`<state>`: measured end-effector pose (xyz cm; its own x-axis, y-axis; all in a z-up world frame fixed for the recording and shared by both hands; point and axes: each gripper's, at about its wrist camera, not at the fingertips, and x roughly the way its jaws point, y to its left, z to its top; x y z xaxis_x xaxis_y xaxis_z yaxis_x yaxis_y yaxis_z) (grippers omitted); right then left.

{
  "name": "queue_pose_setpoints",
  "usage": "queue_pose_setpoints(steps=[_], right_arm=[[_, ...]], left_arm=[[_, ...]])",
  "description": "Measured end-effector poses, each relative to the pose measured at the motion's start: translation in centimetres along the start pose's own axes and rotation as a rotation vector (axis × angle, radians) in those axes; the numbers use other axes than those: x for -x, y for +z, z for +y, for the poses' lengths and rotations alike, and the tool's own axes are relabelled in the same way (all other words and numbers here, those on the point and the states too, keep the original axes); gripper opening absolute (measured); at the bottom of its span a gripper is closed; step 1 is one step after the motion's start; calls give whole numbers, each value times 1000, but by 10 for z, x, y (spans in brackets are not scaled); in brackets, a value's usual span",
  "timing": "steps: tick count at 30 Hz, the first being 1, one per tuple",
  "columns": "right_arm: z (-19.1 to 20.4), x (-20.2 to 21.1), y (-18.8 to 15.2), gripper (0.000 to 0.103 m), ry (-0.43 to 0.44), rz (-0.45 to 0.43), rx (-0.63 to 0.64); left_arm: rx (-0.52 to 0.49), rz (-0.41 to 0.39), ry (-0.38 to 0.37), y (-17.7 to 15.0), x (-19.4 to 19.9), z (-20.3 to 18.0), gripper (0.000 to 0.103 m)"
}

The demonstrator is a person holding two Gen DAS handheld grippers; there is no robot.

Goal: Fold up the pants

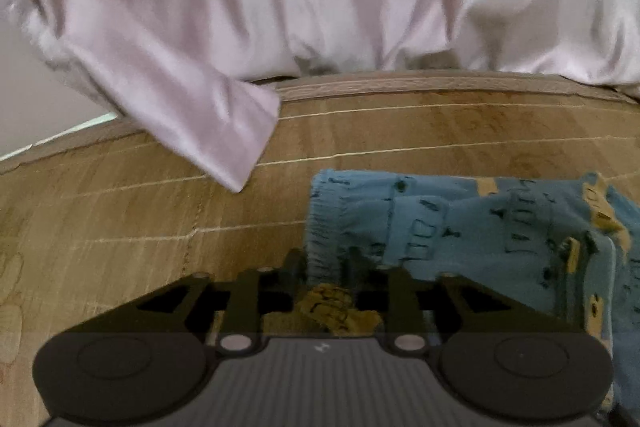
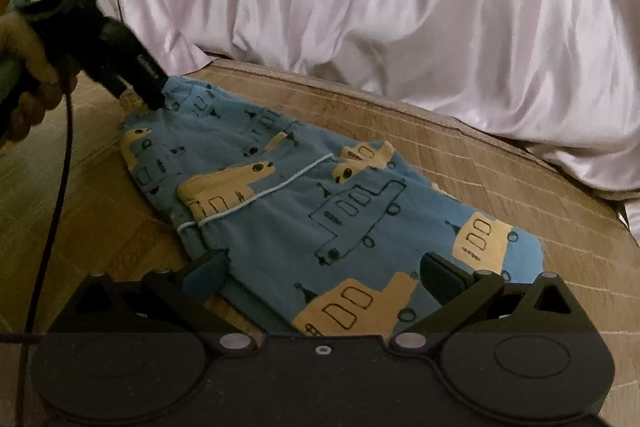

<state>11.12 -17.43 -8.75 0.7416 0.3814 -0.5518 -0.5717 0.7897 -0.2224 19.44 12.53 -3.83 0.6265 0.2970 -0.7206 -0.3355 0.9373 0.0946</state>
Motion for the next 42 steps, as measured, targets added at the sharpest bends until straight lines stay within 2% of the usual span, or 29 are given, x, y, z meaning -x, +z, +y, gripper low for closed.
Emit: queue_pose_setpoints(steps=[1, 3, 5, 8, 11, 15, 19, 22, 25, 29, 36, 42], right_arm=[[0, 0, 0, 102, 1, 2, -5], [-1, -1, 1, 102, 2, 4, -7], [0, -1, 1, 102, 2, 4, -6], [0, -1, 1, 102, 3, 7, -13], [0, -1, 2, 102, 2, 11, -13], [1, 0, 5, 102, -6, 12, 6], [-4, 4, 10, 102, -17, 3, 9], [-15, 11, 15, 102, -36, -3, -1], [-35, 24, 17, 102, -57, -2, -14], [-75, 46, 16, 102, -140, 6, -57], [-158, 74, 5, 102, -259, 22, -276], [-207, 91, -16, 102, -329, 24, -460]], left_arm=[[17, -1, 10, -2, -1, 2, 56], [39, -14, 0, -7, -3, 7, 55], [46, -7, -48, -10, -5, 11, 38], [67, 9, -83, -7, -5, 12, 29], [82, 5, -86, -1, -1, 13, 24], [86, -47, -104, 4, 17, 10, 21], [-8, -122, -122, 9, 45, -6, 20], [-57, -173, -168, 15, 72, -18, 19], [-85, -196, -219, 21, 95, -35, 19], [-153, -226, -280, 25, 123, -60, 19], [-367, -254, -416, 14, 166, -129, 19], [-545, -230, -517, -8, 168, -200, 19]])
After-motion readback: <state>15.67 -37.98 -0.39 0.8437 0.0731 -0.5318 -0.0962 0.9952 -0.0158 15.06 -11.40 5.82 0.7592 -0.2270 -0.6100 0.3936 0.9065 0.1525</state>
